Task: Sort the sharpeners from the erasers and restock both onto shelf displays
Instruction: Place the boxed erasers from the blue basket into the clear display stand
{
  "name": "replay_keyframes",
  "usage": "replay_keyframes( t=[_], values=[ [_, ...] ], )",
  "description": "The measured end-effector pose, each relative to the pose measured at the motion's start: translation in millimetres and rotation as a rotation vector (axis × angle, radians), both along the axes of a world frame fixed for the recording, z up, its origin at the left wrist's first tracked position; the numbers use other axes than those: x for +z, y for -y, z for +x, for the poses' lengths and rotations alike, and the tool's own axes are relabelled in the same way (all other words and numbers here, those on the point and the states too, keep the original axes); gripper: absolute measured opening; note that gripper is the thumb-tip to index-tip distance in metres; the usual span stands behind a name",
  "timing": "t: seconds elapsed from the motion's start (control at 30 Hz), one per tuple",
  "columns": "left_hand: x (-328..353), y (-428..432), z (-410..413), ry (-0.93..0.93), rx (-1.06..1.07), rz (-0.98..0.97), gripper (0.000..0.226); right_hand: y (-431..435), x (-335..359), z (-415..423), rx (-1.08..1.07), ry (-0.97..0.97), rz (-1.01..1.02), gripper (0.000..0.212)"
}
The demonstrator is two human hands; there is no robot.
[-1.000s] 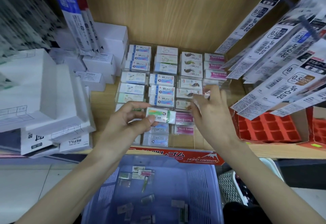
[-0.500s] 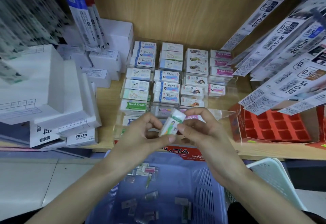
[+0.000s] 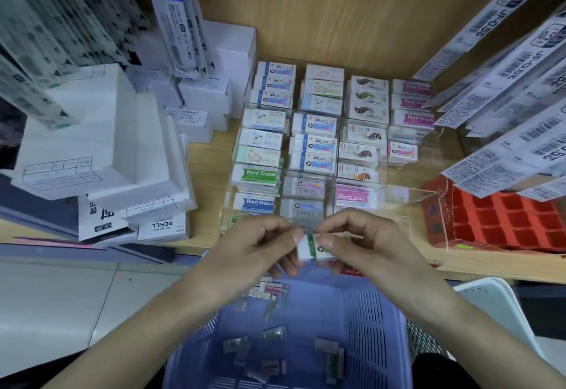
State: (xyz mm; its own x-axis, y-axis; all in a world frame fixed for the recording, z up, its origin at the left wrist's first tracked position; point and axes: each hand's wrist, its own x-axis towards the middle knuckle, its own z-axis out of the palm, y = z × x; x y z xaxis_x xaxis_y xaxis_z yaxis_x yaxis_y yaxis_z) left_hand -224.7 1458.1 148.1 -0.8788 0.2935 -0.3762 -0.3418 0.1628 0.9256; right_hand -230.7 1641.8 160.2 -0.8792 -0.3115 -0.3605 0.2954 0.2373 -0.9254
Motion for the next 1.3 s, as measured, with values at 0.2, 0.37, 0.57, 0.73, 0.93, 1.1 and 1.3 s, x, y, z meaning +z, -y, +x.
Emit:
replay_keyframes(
  t=[0.2,0.37,0.57,0.73,0.93,1.1,1.3],
  values=[
    [1.2,1.5,-8.2,-0.086,0.101,-0.036,0.017,-4.4,1.5,-6.7,0.133,-0.331,0.293,0.032],
    [13.6,3.9,-22.0,-0.116,0.348,-0.024,0.012,-9.7,2.3,-36.5,-0.093,-0.567,0.482,0.027],
    [26.8,21.0,-39.7,-0.177,0.479,-0.044,0.018,6.2,-11.4,-67.2,-0.101,-0.744,0.672,0.022],
    [16.1,27.0,-34.3,-0.155,0.367,-0.143,0.021,9.0,-22.7,-74.0,-0.05,-0.772,0.584,0.02],
    [15.3,34.7,-32.0,-0.188,0.369,-0.186,0.022,12.6,-30.0,-78.4,0.001,-0.906,0.714,0.02],
    [15.1,39.2,-32.2,-0.208,0.377,-0.193,0.02,7.0,-31.4,-78.2,-0.02,-0.937,0.719,0.019],
    [9.9,25.4,-31.3,-0.21,0.305,-0.226,0.019,14.6,-33.3,-72.6,0.013,-1.054,0.833,0.02]
  ],
)
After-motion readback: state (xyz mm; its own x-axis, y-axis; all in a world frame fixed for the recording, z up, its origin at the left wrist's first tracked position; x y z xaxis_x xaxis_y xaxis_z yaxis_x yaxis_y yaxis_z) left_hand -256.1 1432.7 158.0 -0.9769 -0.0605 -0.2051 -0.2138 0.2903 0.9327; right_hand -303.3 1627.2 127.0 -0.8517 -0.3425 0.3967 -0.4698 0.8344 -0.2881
